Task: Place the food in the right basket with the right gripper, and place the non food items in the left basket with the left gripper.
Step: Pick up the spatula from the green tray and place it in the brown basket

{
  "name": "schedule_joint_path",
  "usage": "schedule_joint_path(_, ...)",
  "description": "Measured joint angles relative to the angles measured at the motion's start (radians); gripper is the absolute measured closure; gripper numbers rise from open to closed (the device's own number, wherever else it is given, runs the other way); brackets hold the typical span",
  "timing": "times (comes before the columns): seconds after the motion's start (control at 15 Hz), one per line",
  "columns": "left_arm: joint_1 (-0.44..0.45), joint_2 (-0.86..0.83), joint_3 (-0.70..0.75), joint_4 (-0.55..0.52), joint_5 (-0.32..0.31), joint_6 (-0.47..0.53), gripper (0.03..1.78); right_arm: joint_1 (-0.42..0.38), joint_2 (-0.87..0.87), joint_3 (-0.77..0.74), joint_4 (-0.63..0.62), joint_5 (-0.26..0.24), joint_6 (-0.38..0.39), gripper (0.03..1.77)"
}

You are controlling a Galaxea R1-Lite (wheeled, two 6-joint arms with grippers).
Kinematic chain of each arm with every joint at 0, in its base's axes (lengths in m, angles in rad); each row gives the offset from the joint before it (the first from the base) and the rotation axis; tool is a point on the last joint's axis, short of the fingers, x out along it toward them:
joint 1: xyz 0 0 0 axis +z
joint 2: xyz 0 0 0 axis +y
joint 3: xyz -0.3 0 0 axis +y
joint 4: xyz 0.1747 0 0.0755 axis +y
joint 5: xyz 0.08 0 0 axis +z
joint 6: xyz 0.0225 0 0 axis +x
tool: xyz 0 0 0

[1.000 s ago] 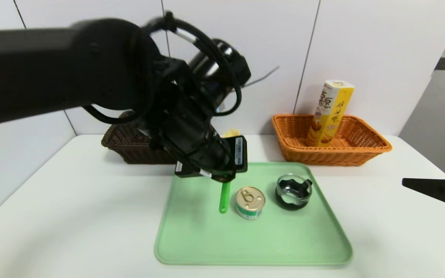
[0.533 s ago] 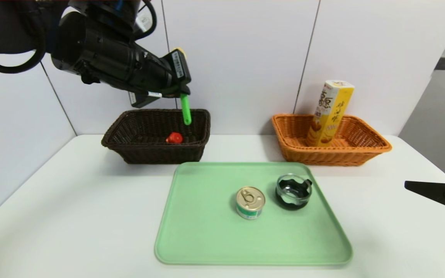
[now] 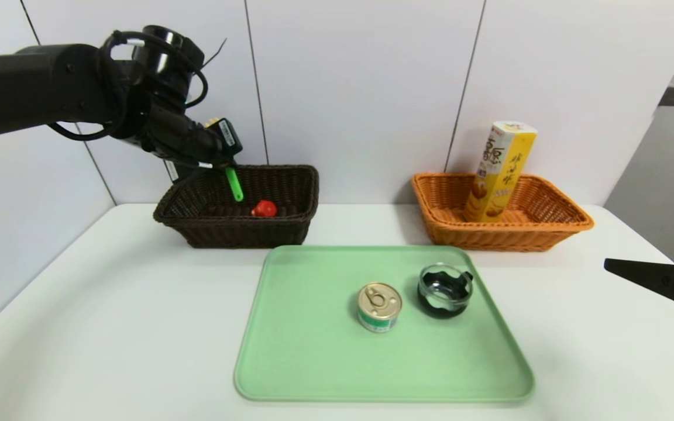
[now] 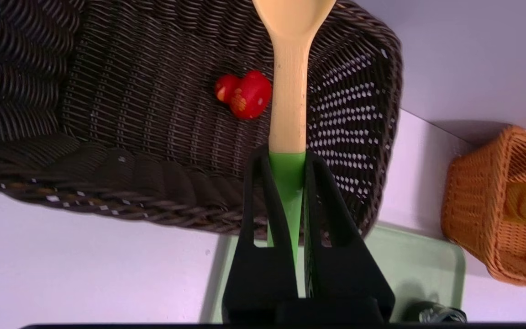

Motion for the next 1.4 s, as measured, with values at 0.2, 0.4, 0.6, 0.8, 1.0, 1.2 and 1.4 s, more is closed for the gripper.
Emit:
schedule_joint_path(0.2, 0.047, 0.071, -0.001, -0.022, -0.009, 0.0, 1.7, 0.0, 0.001, 0.061, -0.091, -0.001, -0.021, 0.1)
schedule_joint_path(0.4, 0.077, 0.134, -0.004, -0.027, -0.018, -0.001, 1.7, -0.001, 0.001, 0.074, -0.094, -0.002, -0.024, 0.1)
schedule_joint_path(0.6, 0.094, 0.172, -0.006, -0.053, -0.018, 0.0, 1.7, 0.0, -0.001, 0.076, -0.094, -0.005, -0.024, 0.1)
schedule_joint_path(0.8, 0.099, 0.193, -0.006, -0.06, -0.018, 0.0, 1.7, 0.0, -0.004, 0.076, -0.095, -0.008, -0.024, 0.1)
schedule_joint_path(1.0, 0.1, 0.199, -0.006, -0.059, -0.016, 0.0, 1.48, 0.001, -0.006, 0.077, -0.095, -0.01, -0.024, 0.1)
schedule_joint_path(1.2, 0.1, 0.198, -0.006, -0.06, -0.011, -0.003, 1.04, 0.001, -0.011, 0.077, -0.094, -0.01, -0.024, 0.1)
schedule_joint_path(1.4, 0.099, 0.163, -0.005, -0.076, -0.01, -0.004, 0.74, 0.003, -0.014, 0.069, -0.096, -0.006, -0.017, 0.1)
